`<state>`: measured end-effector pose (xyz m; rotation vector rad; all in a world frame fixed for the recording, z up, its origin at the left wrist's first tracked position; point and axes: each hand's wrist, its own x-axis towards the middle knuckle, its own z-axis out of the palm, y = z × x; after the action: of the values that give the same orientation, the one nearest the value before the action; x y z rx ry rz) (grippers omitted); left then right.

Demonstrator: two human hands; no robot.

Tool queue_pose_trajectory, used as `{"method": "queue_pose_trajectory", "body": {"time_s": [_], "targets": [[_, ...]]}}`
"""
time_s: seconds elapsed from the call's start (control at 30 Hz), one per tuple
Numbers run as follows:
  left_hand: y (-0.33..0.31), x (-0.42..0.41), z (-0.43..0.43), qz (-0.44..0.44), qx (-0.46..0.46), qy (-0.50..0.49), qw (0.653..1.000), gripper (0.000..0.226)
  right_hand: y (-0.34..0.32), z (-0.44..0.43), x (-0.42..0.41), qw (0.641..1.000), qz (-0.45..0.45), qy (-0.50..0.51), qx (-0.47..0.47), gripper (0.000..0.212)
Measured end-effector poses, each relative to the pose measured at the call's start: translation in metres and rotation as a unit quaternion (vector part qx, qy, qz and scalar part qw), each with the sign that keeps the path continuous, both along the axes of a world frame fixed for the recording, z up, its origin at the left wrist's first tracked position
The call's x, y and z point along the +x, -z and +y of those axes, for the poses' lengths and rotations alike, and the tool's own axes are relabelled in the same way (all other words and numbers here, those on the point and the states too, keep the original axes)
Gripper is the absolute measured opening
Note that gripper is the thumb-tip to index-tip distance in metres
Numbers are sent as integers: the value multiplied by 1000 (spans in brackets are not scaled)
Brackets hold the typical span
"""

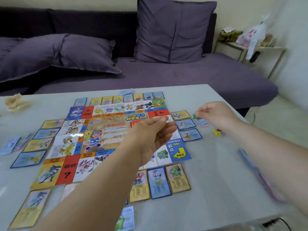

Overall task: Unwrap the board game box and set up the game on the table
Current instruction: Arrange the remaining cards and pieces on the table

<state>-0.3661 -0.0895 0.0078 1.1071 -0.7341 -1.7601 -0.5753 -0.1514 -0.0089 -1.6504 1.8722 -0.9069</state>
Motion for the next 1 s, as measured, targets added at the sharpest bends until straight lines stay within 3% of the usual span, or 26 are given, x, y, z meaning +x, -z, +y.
{"method": "queue_pose_trajectory", "body": {"time_s": [0.1, 0.17, 0.27, 0.37, 0.47, 0.6, 0.83, 0.93, 1.0], "targets": [[0, -14, -20, 63, 43, -16, 997, 17, 10, -33, -25, 999, 44, 5, 8, 8], [1, -19, -33, 96, 58, -18, 994, 19, 19, -49, -36, 992, 118, 22, 31, 6], [5, -20, -48, 85, 49, 1, 995, 21, 27, -61, -41, 974, 222, 49, 19, 16], [11, -16, -62, 43, 33, 21, 998, 21, 16, -66, -25, 992, 120, -16, -39, 14], [16, -10, -72, 9, 20, 36, 999, 22, -10, -56, 15, 992, 4, -125, 24, 22], [15, 14, -83, -22, -1, 54, 998, 21, -23, -51, 65, 964, 18, -237, 123, 23], [14, 75, -103, -90, -31, 48, 994, 24, -12, -88, 131, 955, -90, -245, 140, 5], [12, 106, -119, -75, -51, -1, 996, 27, -10, -119, 159, 961, -155, -195, 124, 7], [12, 126, -130, -51, -58, -28, 997, 27, -6, -146, 174, 978, -129, -141, 83, 6]]}}
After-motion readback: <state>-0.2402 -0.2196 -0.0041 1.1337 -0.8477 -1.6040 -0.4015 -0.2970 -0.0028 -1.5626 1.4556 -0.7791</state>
